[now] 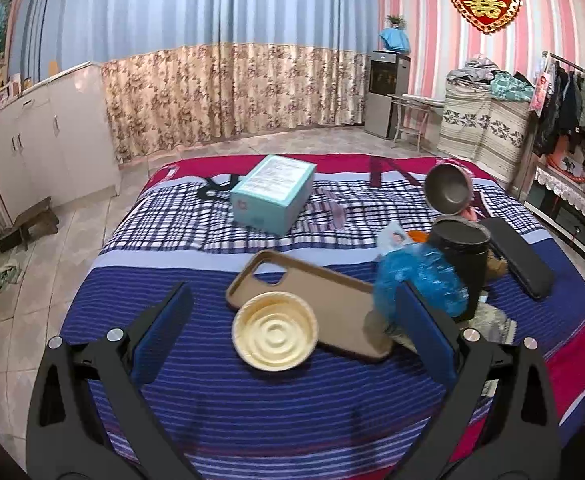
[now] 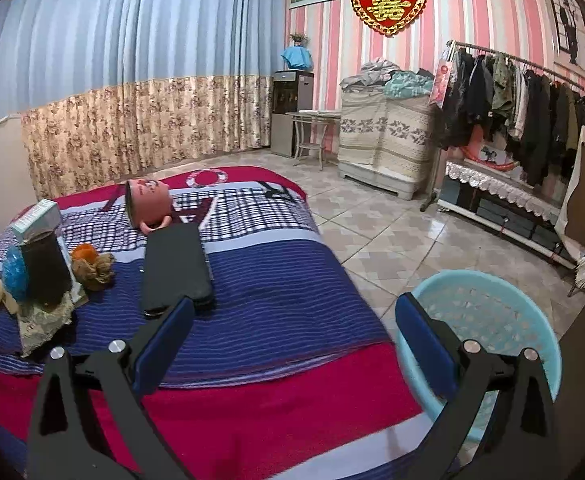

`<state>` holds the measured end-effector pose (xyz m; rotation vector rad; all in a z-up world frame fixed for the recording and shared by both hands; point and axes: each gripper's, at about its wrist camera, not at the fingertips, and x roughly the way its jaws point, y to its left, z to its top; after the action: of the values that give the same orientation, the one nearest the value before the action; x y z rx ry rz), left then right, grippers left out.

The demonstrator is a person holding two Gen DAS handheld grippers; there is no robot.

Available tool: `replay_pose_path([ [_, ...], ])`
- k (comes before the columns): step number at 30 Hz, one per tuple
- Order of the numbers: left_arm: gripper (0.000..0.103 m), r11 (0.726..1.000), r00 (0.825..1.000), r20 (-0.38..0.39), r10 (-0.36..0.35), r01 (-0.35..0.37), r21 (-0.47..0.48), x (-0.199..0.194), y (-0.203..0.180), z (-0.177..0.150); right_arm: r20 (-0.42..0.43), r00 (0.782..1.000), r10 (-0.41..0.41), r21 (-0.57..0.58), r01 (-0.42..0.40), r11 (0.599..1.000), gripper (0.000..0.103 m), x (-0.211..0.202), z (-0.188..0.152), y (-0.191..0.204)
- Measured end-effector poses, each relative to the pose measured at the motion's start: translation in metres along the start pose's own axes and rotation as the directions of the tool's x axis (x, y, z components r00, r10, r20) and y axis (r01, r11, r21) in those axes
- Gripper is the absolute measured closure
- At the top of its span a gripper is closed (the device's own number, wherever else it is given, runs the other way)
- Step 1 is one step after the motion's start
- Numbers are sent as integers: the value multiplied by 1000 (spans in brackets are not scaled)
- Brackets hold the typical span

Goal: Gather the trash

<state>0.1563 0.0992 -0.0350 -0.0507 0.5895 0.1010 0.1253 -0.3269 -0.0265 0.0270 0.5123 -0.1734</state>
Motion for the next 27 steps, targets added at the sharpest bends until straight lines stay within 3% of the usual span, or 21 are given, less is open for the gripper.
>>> replay_pose_path([
  [14,6,1000,998,-63,17,-18,-13,11,35,-15,-32,999,10,-73,-12,997,5,11,-5,35],
  [20,6,1000,996,-89,10,-10,3,23,31,-19,-58,996,64,-62,-67,996,4,18,-6,41],
  [24,6,1000,992,-125,-18,19,7,37,24,-22,-86,993,80,-56,-85,995,4,25,-7,48],
  [27,6,997,983,-168,-79,77,-19,53,22,-23,-130,985,114,-37,-120,992,4,29,-6,56],
])
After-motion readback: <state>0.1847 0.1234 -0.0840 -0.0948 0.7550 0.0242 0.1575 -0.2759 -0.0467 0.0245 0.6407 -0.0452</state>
